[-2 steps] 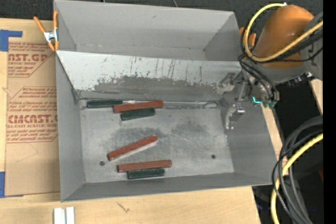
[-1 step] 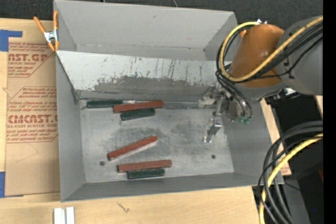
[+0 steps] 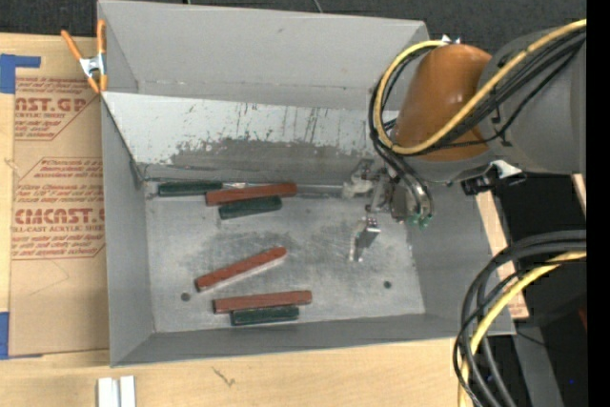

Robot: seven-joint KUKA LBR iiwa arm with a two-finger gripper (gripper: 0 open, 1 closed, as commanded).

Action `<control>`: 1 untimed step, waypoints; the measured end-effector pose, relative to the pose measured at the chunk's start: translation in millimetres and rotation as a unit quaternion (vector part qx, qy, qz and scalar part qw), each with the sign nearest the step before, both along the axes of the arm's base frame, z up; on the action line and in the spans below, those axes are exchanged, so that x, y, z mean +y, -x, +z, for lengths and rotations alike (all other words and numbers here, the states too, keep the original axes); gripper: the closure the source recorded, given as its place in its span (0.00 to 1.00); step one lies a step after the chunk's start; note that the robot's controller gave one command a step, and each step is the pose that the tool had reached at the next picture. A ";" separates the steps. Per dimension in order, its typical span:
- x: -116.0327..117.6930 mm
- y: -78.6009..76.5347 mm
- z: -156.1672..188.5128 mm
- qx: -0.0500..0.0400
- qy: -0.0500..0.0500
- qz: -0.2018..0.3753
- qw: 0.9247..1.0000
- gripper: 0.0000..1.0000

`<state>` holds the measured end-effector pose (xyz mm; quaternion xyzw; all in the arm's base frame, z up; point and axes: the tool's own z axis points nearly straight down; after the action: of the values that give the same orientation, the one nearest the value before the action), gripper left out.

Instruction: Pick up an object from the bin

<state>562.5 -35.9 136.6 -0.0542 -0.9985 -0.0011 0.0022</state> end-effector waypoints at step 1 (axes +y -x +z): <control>16.1 0.1 -39.2 -0.006 0.001 0.051 0.999 0.00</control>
Offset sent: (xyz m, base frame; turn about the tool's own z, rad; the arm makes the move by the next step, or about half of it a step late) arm -0.0127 0.0672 -0.0257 -0.0616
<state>562.4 -19.8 97.4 -0.0030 -1.0000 0.0002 -0.0035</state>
